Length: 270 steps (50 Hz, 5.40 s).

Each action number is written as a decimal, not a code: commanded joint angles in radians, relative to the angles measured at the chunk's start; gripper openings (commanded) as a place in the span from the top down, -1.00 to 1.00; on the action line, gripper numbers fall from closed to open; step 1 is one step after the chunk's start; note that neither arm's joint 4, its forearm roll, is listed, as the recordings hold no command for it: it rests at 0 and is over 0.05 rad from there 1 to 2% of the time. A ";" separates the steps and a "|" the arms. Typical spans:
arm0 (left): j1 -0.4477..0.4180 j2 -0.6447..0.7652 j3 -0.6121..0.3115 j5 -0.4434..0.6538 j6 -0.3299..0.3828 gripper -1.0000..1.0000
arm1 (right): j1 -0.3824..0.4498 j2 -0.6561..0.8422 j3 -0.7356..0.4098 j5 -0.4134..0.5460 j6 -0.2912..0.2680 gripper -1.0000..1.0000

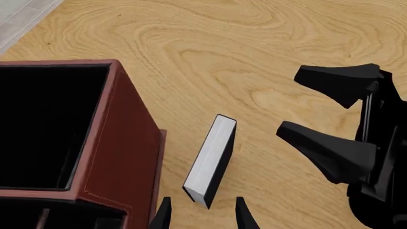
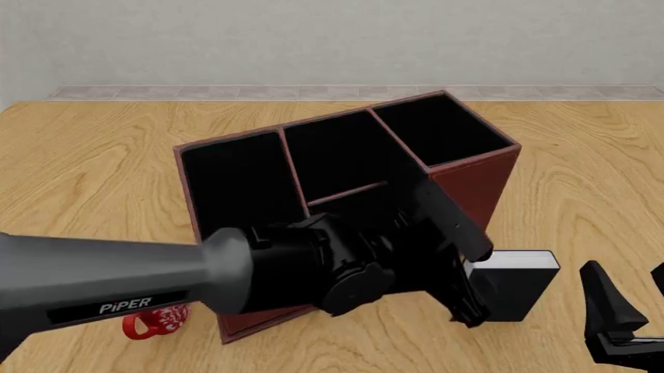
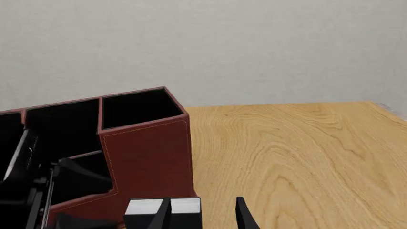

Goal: Pick up the book and place it in the back compartment of the caddy.

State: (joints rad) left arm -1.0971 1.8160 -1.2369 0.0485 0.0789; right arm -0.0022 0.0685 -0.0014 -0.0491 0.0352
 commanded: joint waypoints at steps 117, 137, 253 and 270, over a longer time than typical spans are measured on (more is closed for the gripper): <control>-0.024 -0.217 0.109 0.059 0.076 1.00 | 0.002 -0.009 -0.001 0.008 -0.003 -1.00; -0.045 -0.392 0.121 0.118 0.062 1.00 | 0.002 -0.010 -0.001 0.010 -0.002 -1.00; 0.262 -0.493 0.203 0.222 0.186 1.00 | 0.003 -0.026 -0.003 0.027 -0.002 -1.00; 0.272 -0.448 0.226 0.169 0.169 1.00 | 0.003 -0.026 -0.003 0.028 -0.002 -1.00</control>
State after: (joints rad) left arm -0.8319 1.3499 -1.0135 0.2526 0.2399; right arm 0.0010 0.0421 -0.0040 -0.0215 0.0329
